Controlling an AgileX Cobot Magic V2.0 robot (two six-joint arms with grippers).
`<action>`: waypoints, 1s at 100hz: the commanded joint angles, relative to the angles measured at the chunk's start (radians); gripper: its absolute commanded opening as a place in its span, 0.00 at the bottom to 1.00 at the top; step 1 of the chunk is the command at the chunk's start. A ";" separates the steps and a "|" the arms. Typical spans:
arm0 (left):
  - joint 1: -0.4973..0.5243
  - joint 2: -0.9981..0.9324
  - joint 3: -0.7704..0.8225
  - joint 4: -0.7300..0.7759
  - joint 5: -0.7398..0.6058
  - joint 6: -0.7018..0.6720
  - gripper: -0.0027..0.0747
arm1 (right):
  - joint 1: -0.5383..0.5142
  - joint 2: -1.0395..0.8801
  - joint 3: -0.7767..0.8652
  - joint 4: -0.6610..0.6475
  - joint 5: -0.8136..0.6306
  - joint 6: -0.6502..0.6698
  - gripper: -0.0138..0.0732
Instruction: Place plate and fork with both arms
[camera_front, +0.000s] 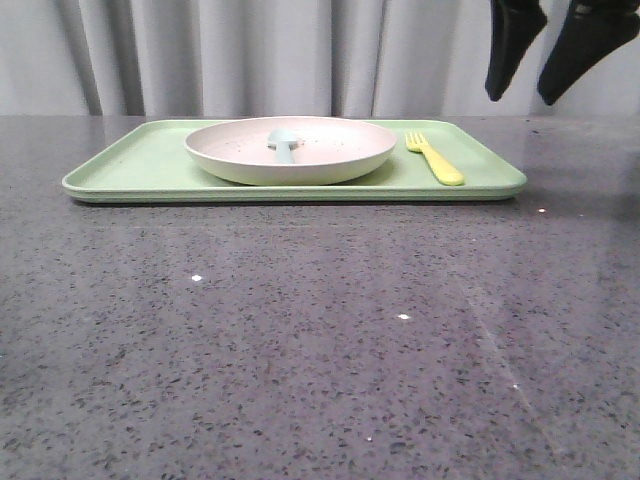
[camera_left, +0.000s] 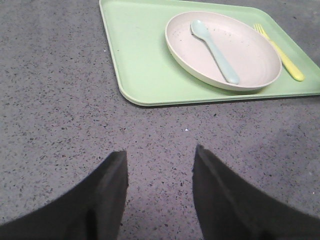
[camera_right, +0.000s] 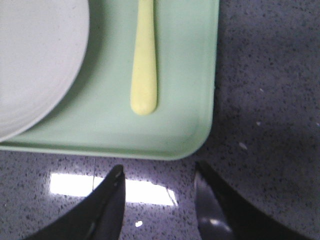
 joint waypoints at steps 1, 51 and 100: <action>-0.008 -0.001 -0.030 0.006 -0.075 -0.010 0.37 | 0.001 -0.121 0.059 -0.012 -0.101 -0.010 0.55; -0.008 -0.101 -0.030 0.051 -0.069 -0.012 0.01 | 0.001 -0.513 0.366 -0.070 -0.271 -0.010 0.55; -0.008 -0.180 -0.028 0.081 -0.011 -0.012 0.01 | 0.001 -0.747 0.511 -0.091 -0.302 -0.010 0.08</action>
